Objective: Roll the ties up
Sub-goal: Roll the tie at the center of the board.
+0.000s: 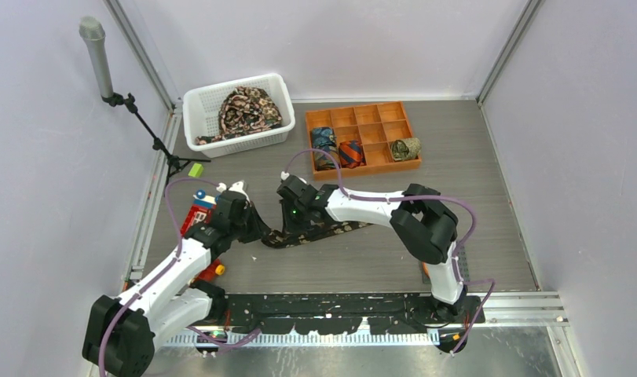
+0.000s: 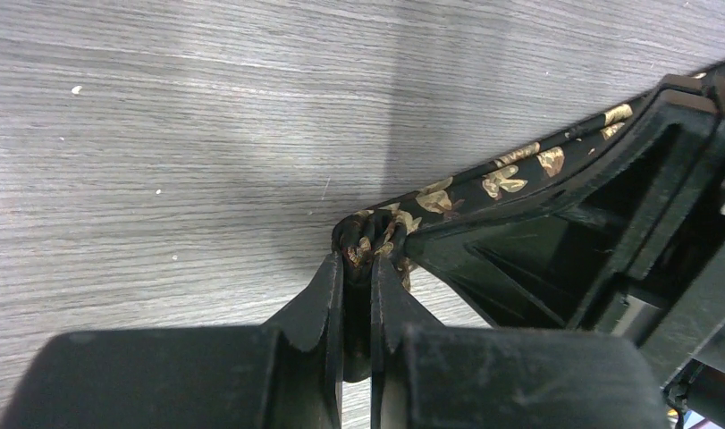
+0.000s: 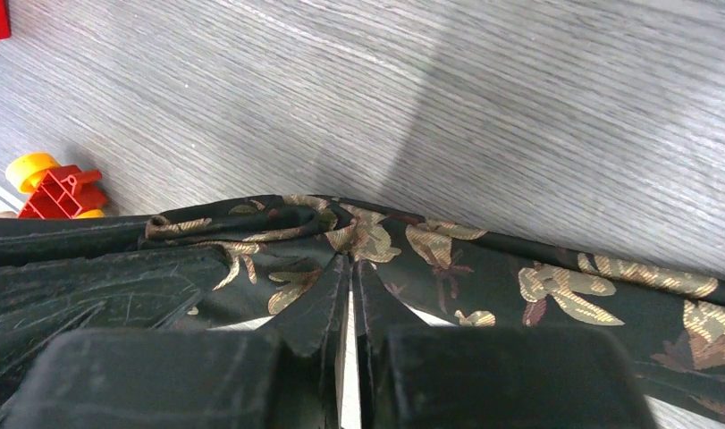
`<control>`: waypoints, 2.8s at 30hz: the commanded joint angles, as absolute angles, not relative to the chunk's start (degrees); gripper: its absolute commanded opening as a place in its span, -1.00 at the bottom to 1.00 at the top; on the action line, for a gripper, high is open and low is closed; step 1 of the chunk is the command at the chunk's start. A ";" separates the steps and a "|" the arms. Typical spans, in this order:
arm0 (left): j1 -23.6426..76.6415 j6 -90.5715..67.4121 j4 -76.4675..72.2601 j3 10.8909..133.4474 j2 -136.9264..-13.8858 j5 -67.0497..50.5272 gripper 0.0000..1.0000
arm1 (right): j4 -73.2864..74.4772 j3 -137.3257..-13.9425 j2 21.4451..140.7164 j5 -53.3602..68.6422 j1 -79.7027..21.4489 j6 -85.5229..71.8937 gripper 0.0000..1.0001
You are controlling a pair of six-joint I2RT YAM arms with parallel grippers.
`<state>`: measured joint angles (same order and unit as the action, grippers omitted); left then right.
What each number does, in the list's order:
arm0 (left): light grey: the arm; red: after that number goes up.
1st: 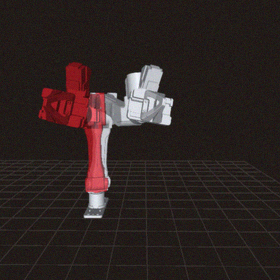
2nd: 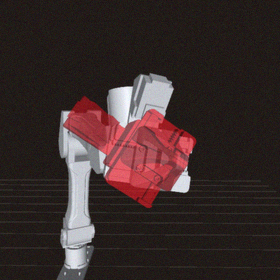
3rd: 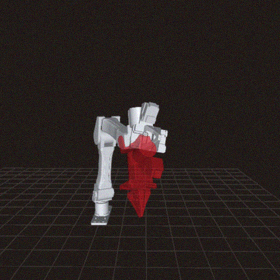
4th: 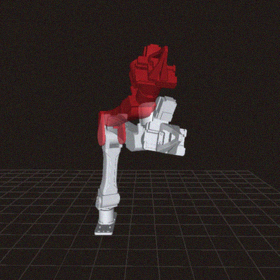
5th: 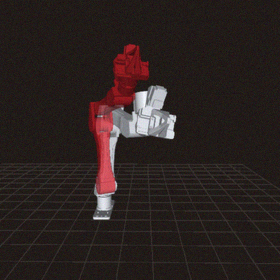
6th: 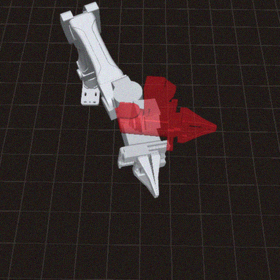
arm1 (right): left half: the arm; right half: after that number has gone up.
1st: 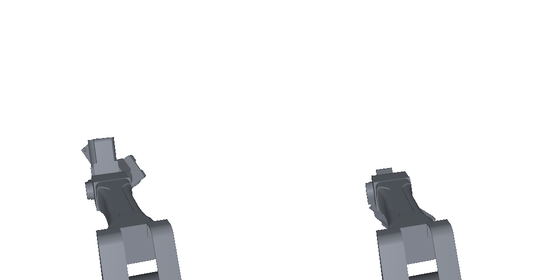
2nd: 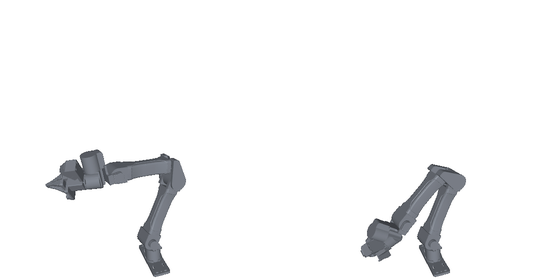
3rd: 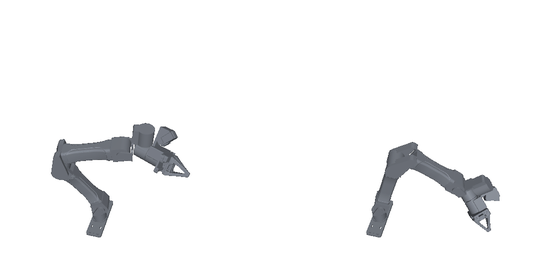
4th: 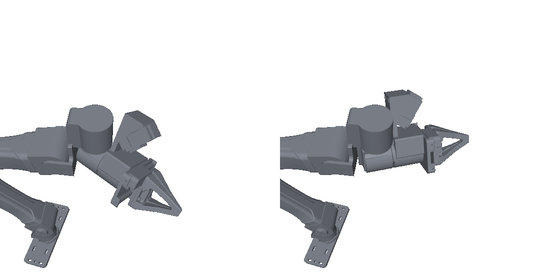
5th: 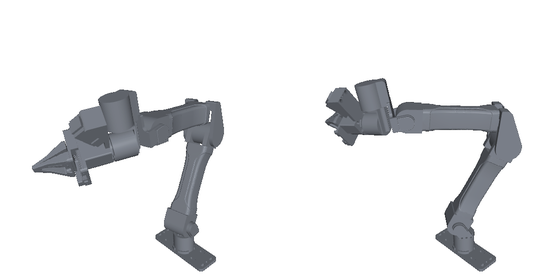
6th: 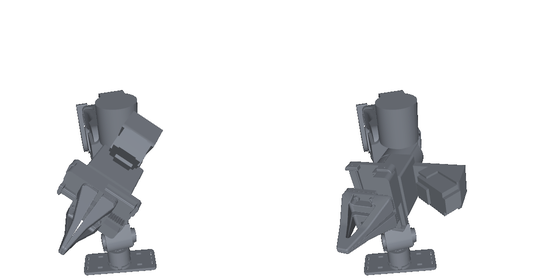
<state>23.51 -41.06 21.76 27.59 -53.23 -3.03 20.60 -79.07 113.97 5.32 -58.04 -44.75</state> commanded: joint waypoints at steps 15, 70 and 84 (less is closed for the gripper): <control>23.38 -36.31 25.01 32.84 -53.21 -5.02 -1.00 | 18.53 -84.05 116.48 7.68 -59.88 -45.62 -0.80; 31.61 -45.63 22.59 37.74 -70.34 4.35 -1.00 | 18.14 -75.16 107.87 5.06 -57.52 -44.32 -0.85; 32.44 -47.18 22.47 39.87 -71.49 4.94 -0.12 | 18.34 -71.23 102.35 4.51 -56.07 -43.17 -0.42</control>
<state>31.94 -46.50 23.38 37.67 -70.91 3.46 18.61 -71.57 106.83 5.34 -56.29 -44.25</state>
